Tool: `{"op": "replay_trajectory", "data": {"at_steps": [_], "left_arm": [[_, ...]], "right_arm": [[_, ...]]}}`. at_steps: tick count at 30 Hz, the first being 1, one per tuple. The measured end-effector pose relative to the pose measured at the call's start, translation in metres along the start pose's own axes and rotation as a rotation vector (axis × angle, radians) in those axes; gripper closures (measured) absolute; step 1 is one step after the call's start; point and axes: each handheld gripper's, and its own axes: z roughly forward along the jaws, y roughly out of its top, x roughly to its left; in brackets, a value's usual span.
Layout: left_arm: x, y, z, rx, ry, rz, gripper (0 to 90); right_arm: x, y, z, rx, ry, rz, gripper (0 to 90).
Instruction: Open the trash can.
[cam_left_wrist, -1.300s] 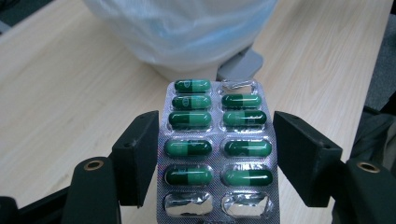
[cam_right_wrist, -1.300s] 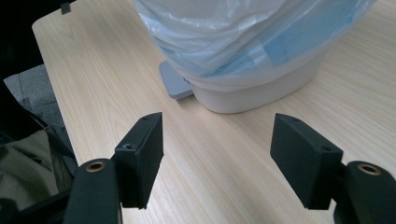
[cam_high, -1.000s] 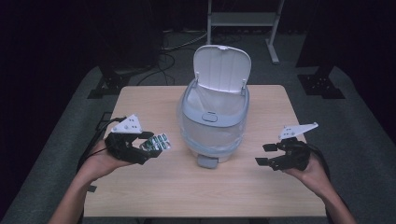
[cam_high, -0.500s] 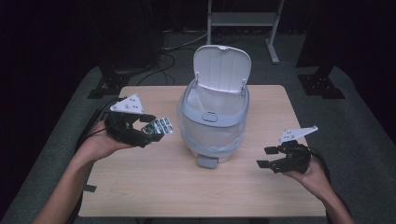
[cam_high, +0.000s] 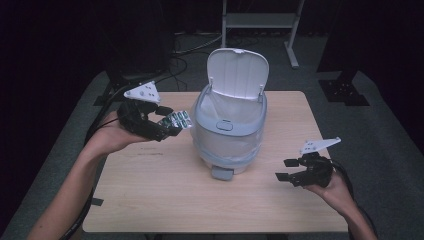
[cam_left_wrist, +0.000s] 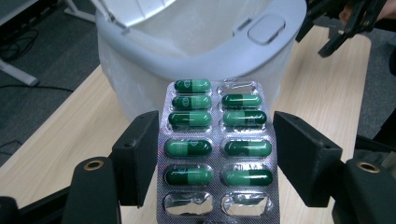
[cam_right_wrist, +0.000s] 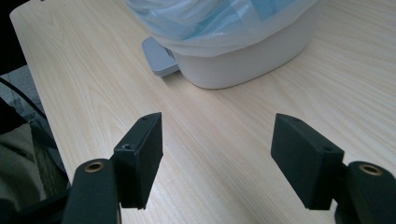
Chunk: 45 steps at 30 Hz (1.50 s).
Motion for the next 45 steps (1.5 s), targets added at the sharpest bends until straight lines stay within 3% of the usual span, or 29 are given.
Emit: {"op": "replay_trajectory", "data": {"at_steps": [7,17,34,45], "left_arm": [[0.000,0.024,0.004,0.003,-0.004,0.049,33.4],[0.003,0.047,0.012,0.013,-0.021,0.070,33.5],[0.010,0.071,0.026,0.041,-0.030,0.102,33.5],[0.017,0.081,0.034,0.035,-0.041,0.097,33.5]], "right_arm": [[-0.002,-0.003,0.000,0.003,0.005,0.005,32.7],[-0.003,-0.003,-0.006,0.003,-0.002,-0.003,32.8],[-0.006,-0.002,-0.012,-0.002,-0.005,0.004,32.8],[-0.007,-0.002,-0.014,0.001,-0.008,0.006,32.8]]}}
